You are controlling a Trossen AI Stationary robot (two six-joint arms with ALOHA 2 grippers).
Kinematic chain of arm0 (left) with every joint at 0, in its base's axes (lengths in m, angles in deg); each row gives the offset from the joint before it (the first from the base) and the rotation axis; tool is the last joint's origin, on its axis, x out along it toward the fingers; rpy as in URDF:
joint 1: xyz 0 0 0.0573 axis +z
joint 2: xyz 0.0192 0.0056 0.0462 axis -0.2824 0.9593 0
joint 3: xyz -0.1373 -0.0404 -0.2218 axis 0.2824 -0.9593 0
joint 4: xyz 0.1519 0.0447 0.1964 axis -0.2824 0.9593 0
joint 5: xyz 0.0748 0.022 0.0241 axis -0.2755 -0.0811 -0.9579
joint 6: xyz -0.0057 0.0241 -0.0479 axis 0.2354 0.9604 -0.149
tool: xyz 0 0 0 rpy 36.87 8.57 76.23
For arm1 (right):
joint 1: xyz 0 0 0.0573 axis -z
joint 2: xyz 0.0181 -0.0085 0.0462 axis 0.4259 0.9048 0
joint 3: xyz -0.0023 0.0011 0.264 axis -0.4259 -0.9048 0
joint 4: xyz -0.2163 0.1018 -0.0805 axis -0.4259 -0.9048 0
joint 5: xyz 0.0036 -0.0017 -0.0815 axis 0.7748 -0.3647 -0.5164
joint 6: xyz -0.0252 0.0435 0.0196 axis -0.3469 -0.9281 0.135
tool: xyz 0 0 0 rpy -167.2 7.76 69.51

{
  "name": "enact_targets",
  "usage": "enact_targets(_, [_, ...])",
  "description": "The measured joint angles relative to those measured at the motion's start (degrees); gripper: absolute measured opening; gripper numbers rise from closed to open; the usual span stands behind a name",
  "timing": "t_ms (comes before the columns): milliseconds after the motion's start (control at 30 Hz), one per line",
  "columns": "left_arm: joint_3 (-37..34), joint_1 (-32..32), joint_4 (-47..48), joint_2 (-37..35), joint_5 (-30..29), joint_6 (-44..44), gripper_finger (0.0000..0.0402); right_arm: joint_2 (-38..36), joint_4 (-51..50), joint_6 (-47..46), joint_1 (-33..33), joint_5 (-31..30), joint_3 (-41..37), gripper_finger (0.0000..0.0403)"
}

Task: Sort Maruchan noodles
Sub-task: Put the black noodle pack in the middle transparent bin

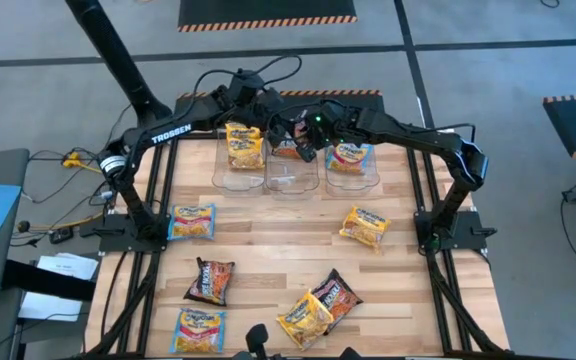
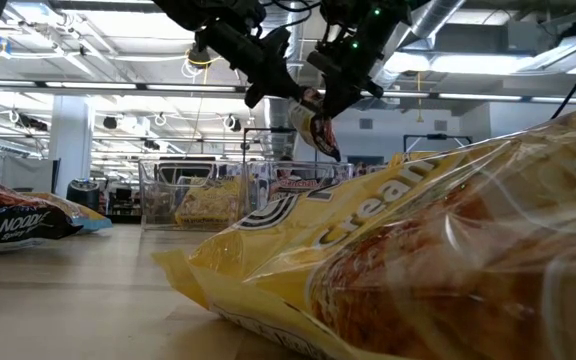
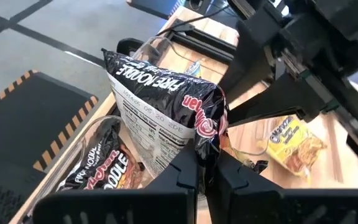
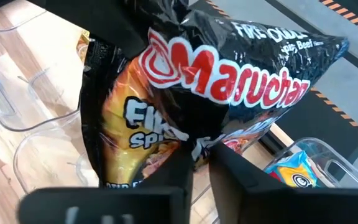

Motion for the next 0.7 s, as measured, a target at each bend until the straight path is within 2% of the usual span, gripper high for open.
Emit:
enact_targets(367, [-0.1,0.0,3.0,0.0,-3.1,7.8,0.0,-3.1,-2.9,0.0,1.2,0.1,0.1,0.016])
enact_targets(700, [-0.1,0.2,3.1,0.0,-3.5,12.0,0.0,-8.8,-3.1,0.0,3.5,0.0,0.2,0.0171])
